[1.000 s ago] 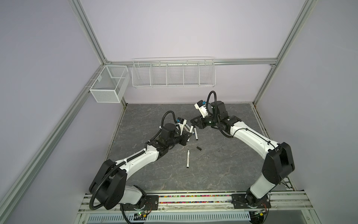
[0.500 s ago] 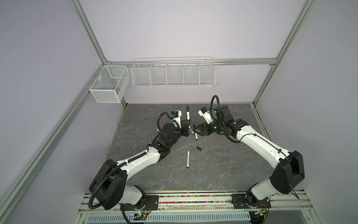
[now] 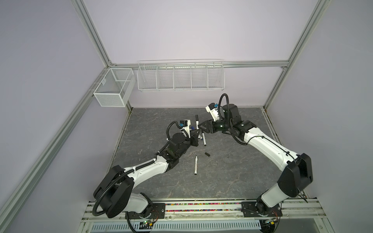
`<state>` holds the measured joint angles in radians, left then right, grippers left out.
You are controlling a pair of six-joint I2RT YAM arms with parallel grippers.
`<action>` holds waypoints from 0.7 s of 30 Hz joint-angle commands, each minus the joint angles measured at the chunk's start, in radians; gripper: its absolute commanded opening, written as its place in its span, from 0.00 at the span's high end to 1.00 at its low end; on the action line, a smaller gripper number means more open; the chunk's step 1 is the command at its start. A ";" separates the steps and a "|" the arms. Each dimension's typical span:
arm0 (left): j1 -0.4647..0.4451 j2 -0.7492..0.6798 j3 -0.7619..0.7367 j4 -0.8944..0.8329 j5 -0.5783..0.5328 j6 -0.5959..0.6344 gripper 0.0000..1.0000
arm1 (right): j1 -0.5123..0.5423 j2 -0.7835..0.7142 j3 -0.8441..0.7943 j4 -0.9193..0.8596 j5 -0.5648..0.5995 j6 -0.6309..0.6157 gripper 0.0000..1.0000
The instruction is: Insert the pens into the pen caps
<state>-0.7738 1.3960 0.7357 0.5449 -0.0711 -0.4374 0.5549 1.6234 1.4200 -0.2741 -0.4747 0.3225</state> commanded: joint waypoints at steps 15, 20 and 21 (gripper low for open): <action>-0.005 -0.011 -0.012 0.030 0.019 0.007 0.90 | 0.028 0.053 -0.010 0.056 -0.034 0.041 0.86; -0.005 -0.044 -0.054 0.051 0.026 0.012 0.48 | 0.005 0.062 -0.001 0.009 0.020 0.019 0.88; -0.005 -0.056 -0.063 0.042 0.036 0.012 0.43 | -0.002 0.067 0.003 -0.005 0.031 0.015 0.89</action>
<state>-0.7776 1.3800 0.6964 0.5644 -0.0631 -0.4313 0.5743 1.6798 1.4254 -0.2512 -0.4812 0.3584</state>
